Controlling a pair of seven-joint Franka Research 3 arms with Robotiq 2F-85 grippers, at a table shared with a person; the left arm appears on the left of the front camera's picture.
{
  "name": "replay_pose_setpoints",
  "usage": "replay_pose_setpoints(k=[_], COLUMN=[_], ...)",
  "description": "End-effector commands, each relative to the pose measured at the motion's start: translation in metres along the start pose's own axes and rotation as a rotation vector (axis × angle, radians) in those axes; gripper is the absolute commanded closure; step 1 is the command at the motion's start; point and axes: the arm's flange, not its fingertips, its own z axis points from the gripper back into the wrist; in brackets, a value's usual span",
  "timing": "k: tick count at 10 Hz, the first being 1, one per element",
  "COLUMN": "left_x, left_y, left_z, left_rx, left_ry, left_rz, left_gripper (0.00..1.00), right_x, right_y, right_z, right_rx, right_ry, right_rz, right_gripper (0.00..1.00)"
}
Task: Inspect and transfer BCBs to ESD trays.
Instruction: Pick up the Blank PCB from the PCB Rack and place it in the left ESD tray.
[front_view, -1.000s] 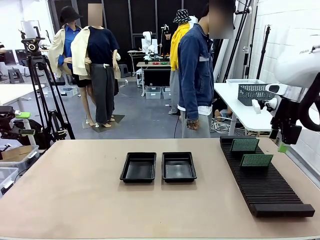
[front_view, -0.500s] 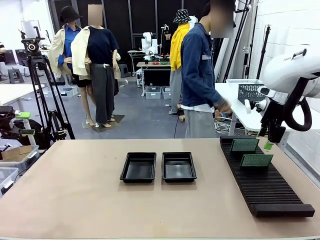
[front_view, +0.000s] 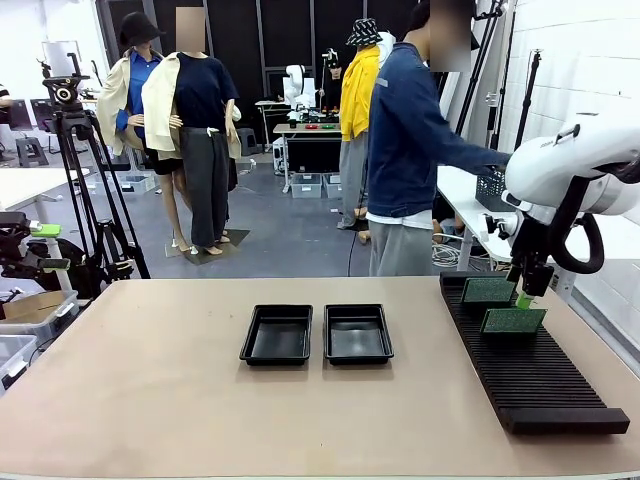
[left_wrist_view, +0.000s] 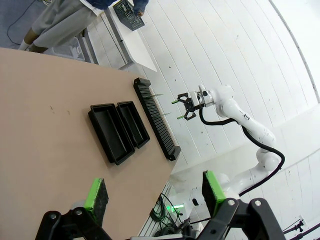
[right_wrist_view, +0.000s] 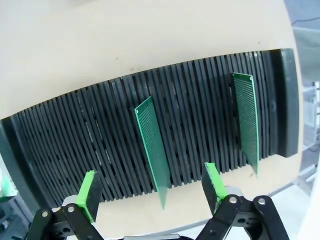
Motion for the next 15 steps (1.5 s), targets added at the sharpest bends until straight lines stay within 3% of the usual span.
replay_pose_setpoints(k=[1, 15], left_x=[0.001, 0.001], left_y=[-0.001, -0.001], left_z=[0.001, 0.001], left_rx=[0.003, 0.003], left_ry=[-0.003, -0.003], left_rz=[-0.001, -0.001], left_gripper=[0.0, 0.0], right_x=[0.002, -0.001], right_y=[-0.009, -0.011], right_z=[-0.001, -0.056], right_rx=[0.029, 0.077], right_ry=[0.028, 0.084], right_rz=[0.001, -0.016], right_gripper=[0.0, 0.0])
